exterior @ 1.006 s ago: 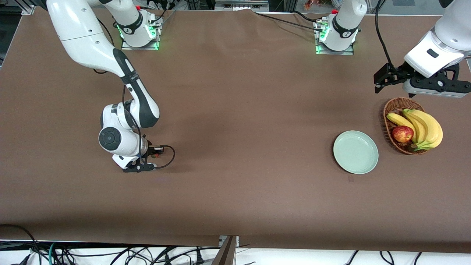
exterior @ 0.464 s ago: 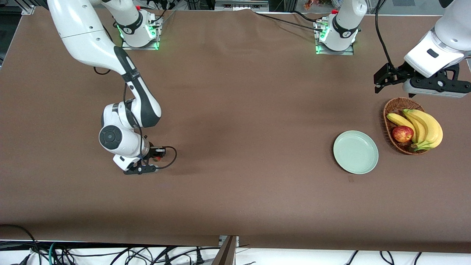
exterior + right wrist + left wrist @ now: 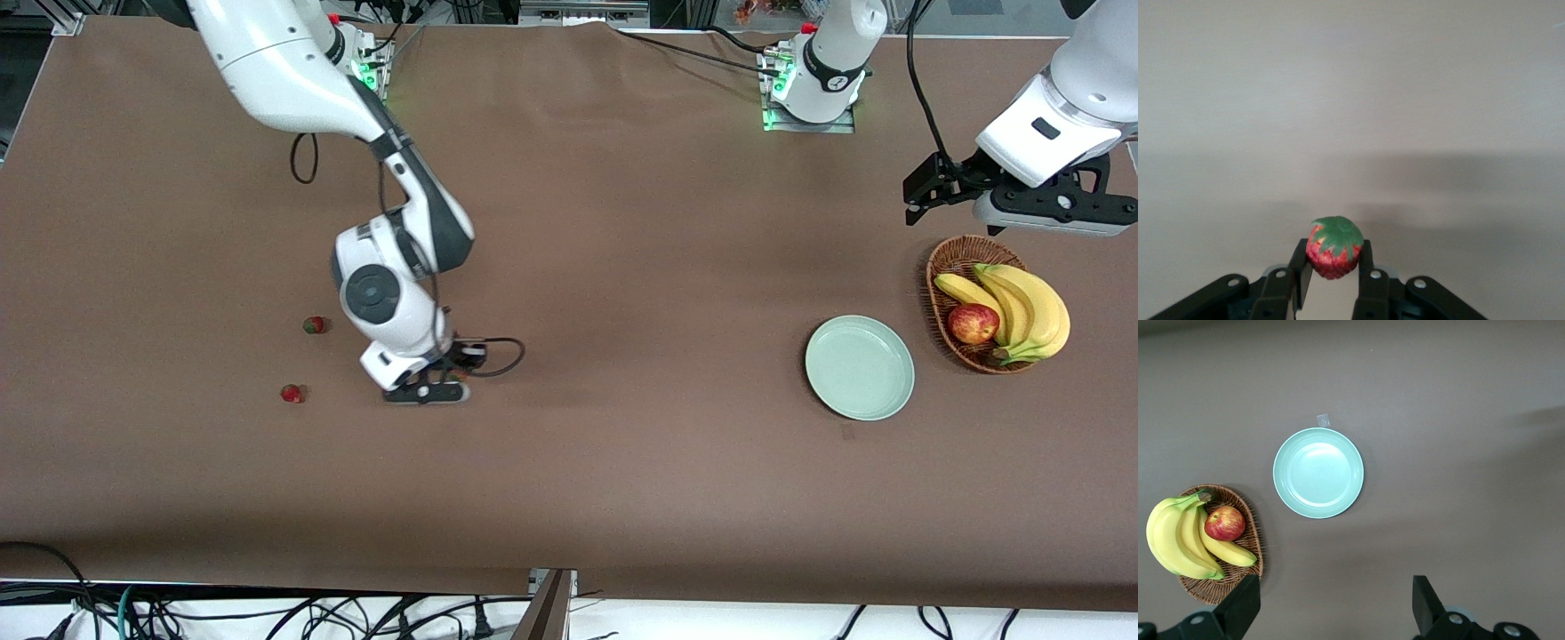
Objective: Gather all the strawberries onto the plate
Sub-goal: 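Carry the held strawberry with the right gripper toward the table middle, then set the strawberry on the table middle and open the right gripper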
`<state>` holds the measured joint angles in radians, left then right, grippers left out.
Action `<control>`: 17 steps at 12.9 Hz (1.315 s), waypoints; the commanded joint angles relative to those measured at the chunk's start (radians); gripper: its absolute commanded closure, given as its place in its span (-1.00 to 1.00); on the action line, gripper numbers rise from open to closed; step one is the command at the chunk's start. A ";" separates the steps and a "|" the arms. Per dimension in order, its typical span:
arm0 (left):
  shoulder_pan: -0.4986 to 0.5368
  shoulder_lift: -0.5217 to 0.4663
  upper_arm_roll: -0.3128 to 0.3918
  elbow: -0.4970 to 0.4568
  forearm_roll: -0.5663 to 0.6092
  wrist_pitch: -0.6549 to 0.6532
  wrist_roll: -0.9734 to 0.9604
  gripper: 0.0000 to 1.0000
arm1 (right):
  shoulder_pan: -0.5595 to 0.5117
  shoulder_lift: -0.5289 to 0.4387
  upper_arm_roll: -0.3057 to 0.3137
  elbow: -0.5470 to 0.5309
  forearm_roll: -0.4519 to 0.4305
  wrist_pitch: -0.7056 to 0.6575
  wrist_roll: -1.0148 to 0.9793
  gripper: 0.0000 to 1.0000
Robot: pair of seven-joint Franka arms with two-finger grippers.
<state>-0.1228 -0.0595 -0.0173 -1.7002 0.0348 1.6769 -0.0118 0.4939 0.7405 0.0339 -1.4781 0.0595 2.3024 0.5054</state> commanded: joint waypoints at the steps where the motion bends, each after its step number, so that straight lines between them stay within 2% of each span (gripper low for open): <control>1: -0.009 0.012 0.008 0.028 0.007 -0.011 0.019 -1.00 | 0.107 0.114 -0.011 0.183 0.010 -0.005 0.196 0.97; 5: -0.009 0.012 0.008 0.028 0.007 -0.011 0.019 -1.00 | 0.271 0.255 -0.012 0.396 0.008 0.043 0.444 0.97; 7: -0.009 0.012 0.008 0.028 0.007 -0.011 0.019 -1.00 | 0.337 0.298 -0.012 0.410 0.008 0.176 0.504 0.97; 9: -0.009 0.012 0.008 0.028 0.007 -0.011 0.019 -1.00 | 0.392 0.318 -0.012 0.414 0.008 0.254 0.505 0.97; 17: -0.008 0.012 0.008 0.028 0.007 -0.011 0.019 -1.00 | 0.502 0.392 -0.014 0.415 0.008 0.436 0.509 0.95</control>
<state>-0.1228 -0.0590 -0.0172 -1.6989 0.0347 1.6769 -0.0118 0.9776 1.0966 0.0318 -1.1073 0.0596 2.7128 1.0046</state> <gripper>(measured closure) 0.000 0.683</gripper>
